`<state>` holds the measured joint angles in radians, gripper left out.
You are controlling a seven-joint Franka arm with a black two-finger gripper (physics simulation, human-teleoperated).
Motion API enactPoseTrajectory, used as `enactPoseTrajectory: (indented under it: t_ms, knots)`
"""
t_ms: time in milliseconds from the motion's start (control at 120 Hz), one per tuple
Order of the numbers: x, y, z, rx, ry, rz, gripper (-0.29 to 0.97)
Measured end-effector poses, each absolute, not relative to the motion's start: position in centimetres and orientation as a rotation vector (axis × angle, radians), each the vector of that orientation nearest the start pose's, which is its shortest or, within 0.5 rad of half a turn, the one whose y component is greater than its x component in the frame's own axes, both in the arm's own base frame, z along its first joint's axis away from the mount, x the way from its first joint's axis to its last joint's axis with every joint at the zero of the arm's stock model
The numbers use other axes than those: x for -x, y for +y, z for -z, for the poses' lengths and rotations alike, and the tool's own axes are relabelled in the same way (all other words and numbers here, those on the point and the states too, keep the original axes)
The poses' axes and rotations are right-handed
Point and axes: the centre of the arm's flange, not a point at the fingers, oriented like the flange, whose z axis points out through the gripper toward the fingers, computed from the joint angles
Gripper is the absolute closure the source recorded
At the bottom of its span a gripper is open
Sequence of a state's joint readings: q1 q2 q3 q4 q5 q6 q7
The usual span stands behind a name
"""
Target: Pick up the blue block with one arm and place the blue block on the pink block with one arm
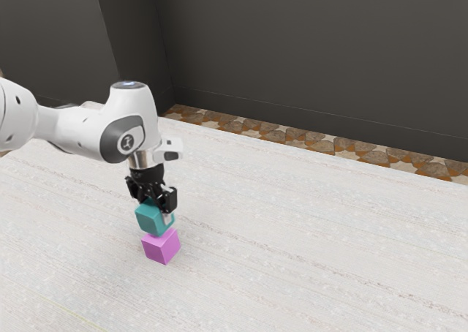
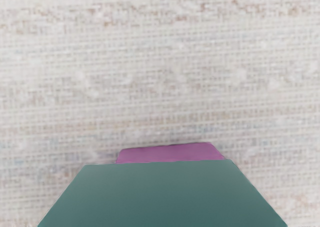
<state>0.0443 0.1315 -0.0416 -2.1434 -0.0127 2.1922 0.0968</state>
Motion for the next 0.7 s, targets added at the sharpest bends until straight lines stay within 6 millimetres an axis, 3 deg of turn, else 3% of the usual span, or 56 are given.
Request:
enactPoseTrajectory:
  t_ms: [292,700]
  knots:
    - [-53.9,-0.1,-32.3,3.157,0.102,-0.152,0.31]
    - [-53.8,-0.6,-32.4,3.157,0.086,-0.144,0.3]
